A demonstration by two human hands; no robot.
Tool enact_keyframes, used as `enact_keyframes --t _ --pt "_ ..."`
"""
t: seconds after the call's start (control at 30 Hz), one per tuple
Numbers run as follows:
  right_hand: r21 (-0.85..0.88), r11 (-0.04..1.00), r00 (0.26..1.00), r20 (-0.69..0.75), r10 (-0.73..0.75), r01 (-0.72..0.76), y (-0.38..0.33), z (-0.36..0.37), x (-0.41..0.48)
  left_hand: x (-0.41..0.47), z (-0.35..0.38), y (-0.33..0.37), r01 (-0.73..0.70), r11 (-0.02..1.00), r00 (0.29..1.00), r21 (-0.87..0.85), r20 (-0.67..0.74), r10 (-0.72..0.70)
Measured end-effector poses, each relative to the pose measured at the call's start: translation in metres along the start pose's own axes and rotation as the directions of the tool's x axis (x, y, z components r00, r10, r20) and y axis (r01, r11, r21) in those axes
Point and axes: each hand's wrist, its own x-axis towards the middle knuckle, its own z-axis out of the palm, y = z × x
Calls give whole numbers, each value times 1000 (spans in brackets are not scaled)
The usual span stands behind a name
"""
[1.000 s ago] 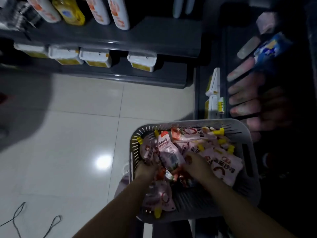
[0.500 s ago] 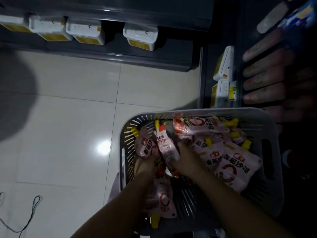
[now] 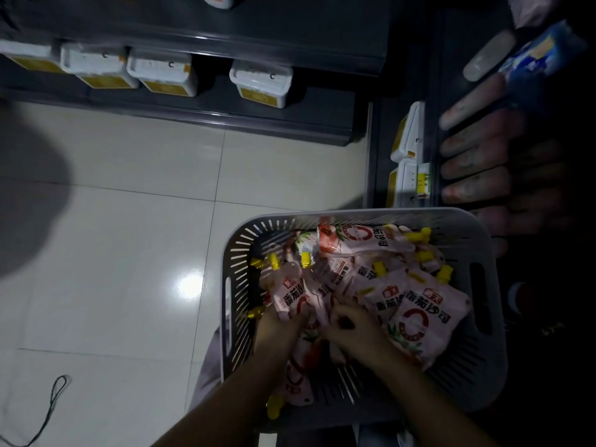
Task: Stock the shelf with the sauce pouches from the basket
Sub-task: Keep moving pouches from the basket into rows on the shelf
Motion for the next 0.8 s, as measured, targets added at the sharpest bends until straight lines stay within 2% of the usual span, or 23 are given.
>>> enact_keyframes --t 0.1,0.2,0.3,0.37,0.5,0.6,0.7,0.8 --pt "326 939 985 -91 145 -108 3 -15 -6 -12 0 13 -31 995 999 90 33 28" --pt "482 858 965 -87 248 -177 4 -22 -15 -24 -2 22 -59 994 994 92 94 50" --pt "477 826 954 144 262 -299 -5 -24 -21 -36 -6 23 -103 988 985 117 148 85" --pt "406 852 936 256 240 -330 -14 -20 -30 -41 -8 24 -119 986 978 120 183 95" --pt "392 902 984 70 166 -180 -18 -16 -43 -53 -8 43 -140 984 968 112 225 113" --pt "406 909 994 -12 107 -93 -26 -23 -54 -69 -6 60 -152 988 956 27 257 140" --pt "455 885 996 34 87 -92 -38 -37 -63 -82 -2 73 -131 991 939 -15 319 129" --pt "617 777 991 109 73 -125 -45 -52 -71 -91 -1 82 -83 996 927 -19 365 84"
